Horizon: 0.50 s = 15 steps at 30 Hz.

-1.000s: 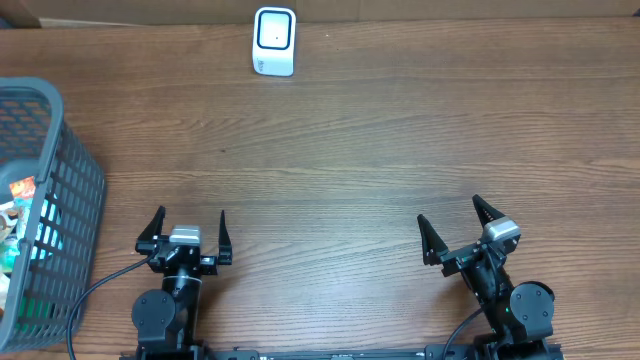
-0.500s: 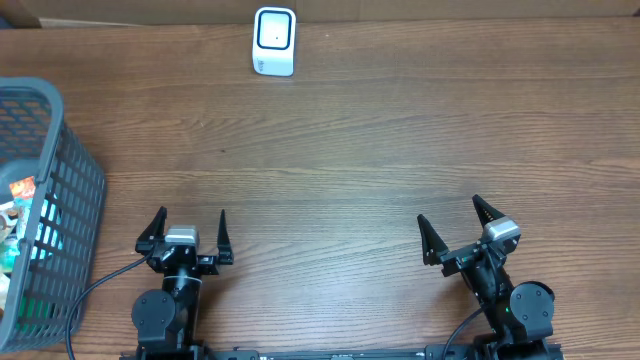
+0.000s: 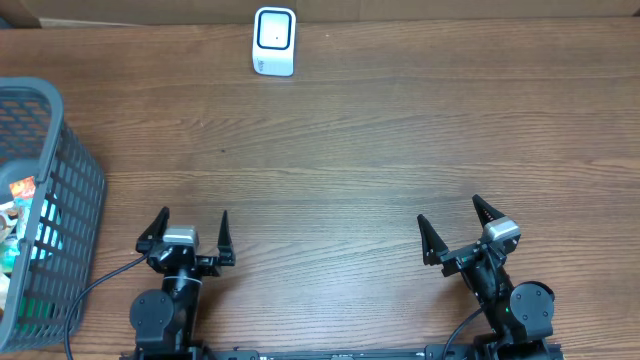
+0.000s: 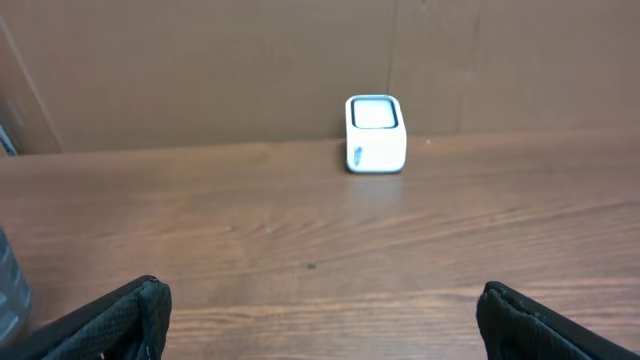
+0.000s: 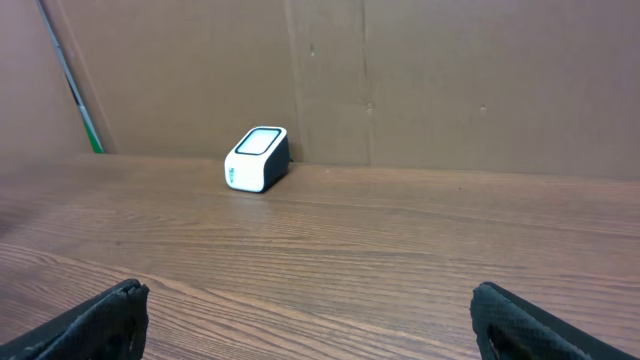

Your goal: Scan the item barcode

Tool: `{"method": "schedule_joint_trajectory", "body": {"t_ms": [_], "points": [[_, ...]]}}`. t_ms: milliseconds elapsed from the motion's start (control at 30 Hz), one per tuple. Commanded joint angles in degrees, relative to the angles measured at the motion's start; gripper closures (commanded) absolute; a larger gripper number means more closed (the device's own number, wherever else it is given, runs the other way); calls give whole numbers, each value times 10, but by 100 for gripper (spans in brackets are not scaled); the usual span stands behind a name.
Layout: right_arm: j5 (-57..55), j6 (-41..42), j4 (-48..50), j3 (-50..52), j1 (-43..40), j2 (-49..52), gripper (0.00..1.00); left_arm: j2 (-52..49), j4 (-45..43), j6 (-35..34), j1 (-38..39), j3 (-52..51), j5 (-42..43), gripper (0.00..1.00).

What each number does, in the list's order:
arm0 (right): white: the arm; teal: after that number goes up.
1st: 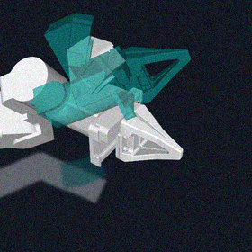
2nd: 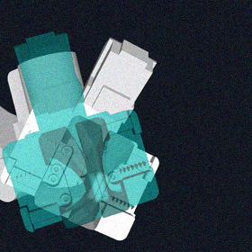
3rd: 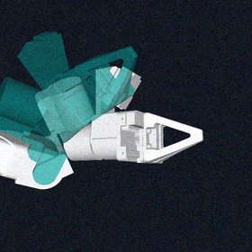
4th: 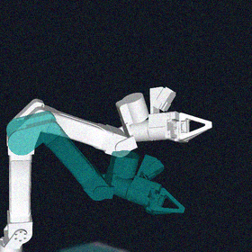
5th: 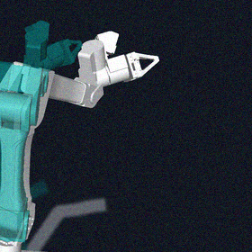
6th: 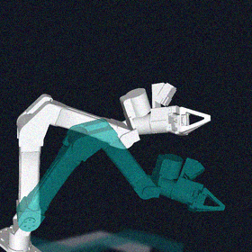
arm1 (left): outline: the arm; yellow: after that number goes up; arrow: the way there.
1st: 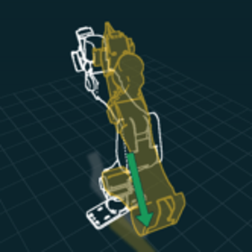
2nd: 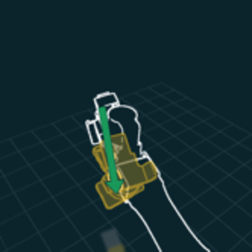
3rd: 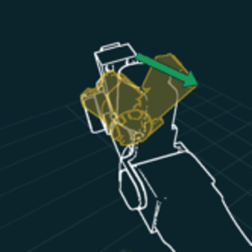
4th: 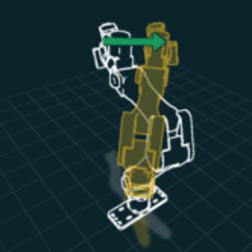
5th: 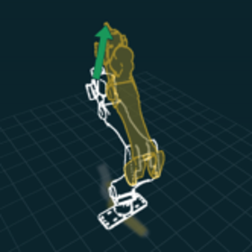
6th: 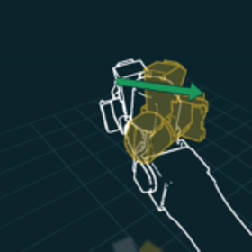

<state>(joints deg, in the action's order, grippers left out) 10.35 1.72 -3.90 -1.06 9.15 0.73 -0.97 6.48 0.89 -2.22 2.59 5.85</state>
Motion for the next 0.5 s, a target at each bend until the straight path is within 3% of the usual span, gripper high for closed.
{"method": "schedule_joint_trajectory", "body": {"t_ms": [0,467], "points": [[4,0,3,6,1,-6,0,-12,0,-13,7,45,12,0],[4,0,3,6,1,-6,0,-233,14,-13,7,216,55,0]]}}
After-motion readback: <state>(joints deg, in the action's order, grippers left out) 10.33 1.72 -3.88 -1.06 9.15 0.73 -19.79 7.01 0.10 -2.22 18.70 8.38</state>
